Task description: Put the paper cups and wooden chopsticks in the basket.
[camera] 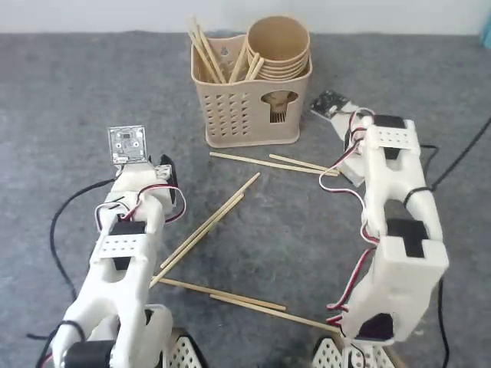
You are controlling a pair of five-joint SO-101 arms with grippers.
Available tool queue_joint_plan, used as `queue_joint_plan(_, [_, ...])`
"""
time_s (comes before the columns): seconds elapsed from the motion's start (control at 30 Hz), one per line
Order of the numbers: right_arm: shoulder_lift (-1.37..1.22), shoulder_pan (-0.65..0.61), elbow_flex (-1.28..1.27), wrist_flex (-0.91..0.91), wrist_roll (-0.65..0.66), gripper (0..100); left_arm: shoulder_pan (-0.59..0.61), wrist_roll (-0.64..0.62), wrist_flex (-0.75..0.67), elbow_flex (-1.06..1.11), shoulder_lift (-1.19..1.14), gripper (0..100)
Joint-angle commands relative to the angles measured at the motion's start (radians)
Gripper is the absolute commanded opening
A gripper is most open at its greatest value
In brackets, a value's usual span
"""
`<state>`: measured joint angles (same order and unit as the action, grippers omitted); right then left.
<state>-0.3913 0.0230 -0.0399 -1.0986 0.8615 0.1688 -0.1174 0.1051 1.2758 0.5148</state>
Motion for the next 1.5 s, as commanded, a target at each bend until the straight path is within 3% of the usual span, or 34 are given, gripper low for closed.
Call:
queue_joint_plan(0.0, [-0.016, -0.015, 0.044, 0.024, 0.011, 13.8, 0.005, 0.015, 0.005, -0.044, -0.003, 9])
queue_joint_plan(0.3, [-0.202, -0.008, 0.193, 0.016, 0.011, 13.2, 0.003, 0.015, 0.005, -0.044, -0.003, 9])
queue_joint_plan(0.47, [-0.194, -0.010, 0.203, -0.042, 0.005, 0.5, 0.003, 0.041, 0.005, -0.044, -0.003, 9])
queue_joint_plan(0.7, [0.028, -0.010, 0.203, -0.329, 0.012, 0.8, 0.000, 0.066, 0.005, -0.044, -0.003, 9])
queue_joint_plan(0.97, [0.242, -0.007, 0.196, -0.690, 0.183, 0.8, 0.000, 0.068, 0.005, -0.042, -0.003, 9])
queue_joint_plan(1.47, [0.828, 0.154, -0.258, -0.684, 0.252, 0.8, -0.002, 0.069, 0.012, -0.041, -0.003, 9])
